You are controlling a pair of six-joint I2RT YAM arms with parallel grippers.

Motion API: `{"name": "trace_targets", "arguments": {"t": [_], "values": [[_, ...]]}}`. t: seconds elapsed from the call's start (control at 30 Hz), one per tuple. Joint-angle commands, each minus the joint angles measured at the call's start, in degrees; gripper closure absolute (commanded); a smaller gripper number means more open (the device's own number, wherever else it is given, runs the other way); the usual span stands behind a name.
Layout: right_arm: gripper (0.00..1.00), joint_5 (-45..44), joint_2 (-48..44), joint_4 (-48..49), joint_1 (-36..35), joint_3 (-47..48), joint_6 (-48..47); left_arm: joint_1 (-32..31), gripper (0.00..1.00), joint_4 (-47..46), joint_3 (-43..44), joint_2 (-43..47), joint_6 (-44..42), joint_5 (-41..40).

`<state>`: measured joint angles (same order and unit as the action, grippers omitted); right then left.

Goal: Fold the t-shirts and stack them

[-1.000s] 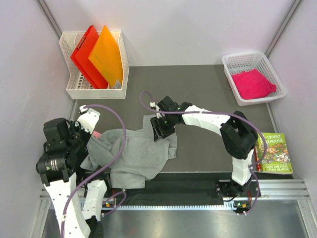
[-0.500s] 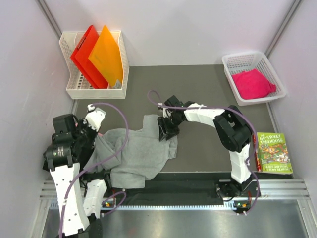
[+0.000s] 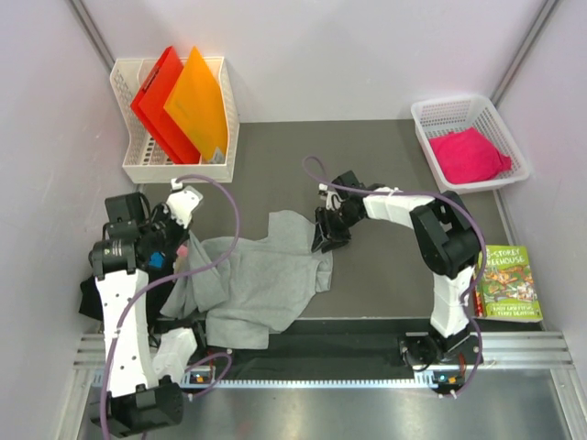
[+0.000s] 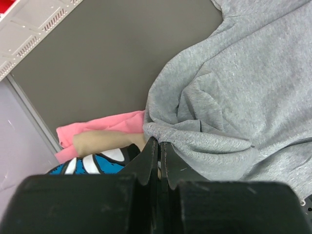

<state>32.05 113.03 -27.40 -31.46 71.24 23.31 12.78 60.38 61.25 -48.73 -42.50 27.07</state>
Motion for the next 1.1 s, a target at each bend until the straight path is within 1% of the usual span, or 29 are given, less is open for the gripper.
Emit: {"name": "trace_targets", "arguments": {"t": [0.0, 0.07, 0.1, 0.2, 0.27, 0.3, 0.33, 0.47, 0.57, 0.6, 0.67, 0.7, 0.73, 0.8, 0.9, 0.97, 1.0, 1.03, 1.07], "values": [[0.55, -16.82, 2.63, -3.18, 2.81, -2.95, -4.06, 0.23, 1.00, -1.32, 4.22, -0.58, -1.89, 1.41], [0.59, -20.61, 2.54, -4.24, 3.07, -2.60, -4.41, 0.23, 1.00, -1.06, 4.66, -0.66, -1.80, 2.19], [0.60, -24.28, 2.28, -5.29, 3.51, -2.60, -4.07, 0.23, 1.00, -1.05, 4.84, -0.93, -1.62, 2.98], [0.59, -27.12, 1.06, -5.56, 7.28, -4.09, -1.97, 0.23, 1.00, -1.40, 5.28, -1.89, -0.66, 3.08], [0.59, -28.10, 0.09, -5.30, 10.71, -5.32, -0.81, 0.23, 1.00, -1.67, 5.54, -2.51, -0.22, 2.73], [0.60, -25.49, -0.79, -4.08, 11.76, -5.76, -0.46, 0.15, 1.00, -1.67, 5.80, -3.03, 0.13, 2.64], [0.61, -25.29, -1.14, -4.24, 12.73, -5.42, 0.15, 0.23, 1.00, -1.67, 5.89, -3.04, 0.22, 2.90], [0.63, -29.06, -2.81, -7.75, 12.83, -2.08, 1.21, 0.06, 1.00, -1.41, 6.77, -3.74, 0.66, 3.78], [0.66, -39.84, -6.58, -12.05, 13.27, 0.64, 1.21, 0.14, 1.00, -1.05, 7.91, -4.53, 0.93, 4.74], [0.66, -45.27, -7.55, -13.98, 13.97, 1.09, 1.82, 0.14, 1.00, -1.14, 8.35, -4.79, 1.02, 4.92], [0.62, -46.38, -9.84, -15.14, 19.49, 1.53, 2.79, 0.06, 1.00, -1.40, 8.88, -5.49, 1.28, 5.36], [0.61, -45.42, -10.28, -15.32, 22.03, 1.27, 3.40, 0.14, 1.00, -1.67, 9.40, -5.76, 1.72, 5.71], [0.61, -44.63, -10.55, -15.40, 26.84, 0.83, 3.58, 0.14, 1.00, -1.76, 9.67, -6.02, 1.89, 5.97], [0.63, -42.52, -9.68, -15.75, 30.57, 1.44, 2.45, 0.14, 1.00, -1.76, 10.55, -6.81, 2.59, 7.11], [0.64, -44.17, -8.80, -16.46, 31.11, 4.16, 0.08, 0.06, 1.00, -1.32, 11.86, -7.78, 3.65, 9.05], [0.59, -44.09, -9.93, -16.64, 30.33, 6.62, -0.89, -0.64, 1.00, -0.79, 12.40, -8.92, 4.35, 10.54], [0.56, -45.57, -11.16, -16.11, 28.41, 7.32, -2.55, -1.60, 1.00, -0.44, 12.66, -9.36, 4.53, 10.63], [0.50, -46.46, -12.21, -15.85, 22.91, 8.29, -3.70, -2.05, 1.00, -0.26, 12.57, -9.63, 4.53, 9.59], [0.47, -48.03, -14.05, -16.02, 19.28, 9.08, -4.49, -2.49, 1.00, -0.44, 11.88, -10.24, 4.36, 8.97]]}}
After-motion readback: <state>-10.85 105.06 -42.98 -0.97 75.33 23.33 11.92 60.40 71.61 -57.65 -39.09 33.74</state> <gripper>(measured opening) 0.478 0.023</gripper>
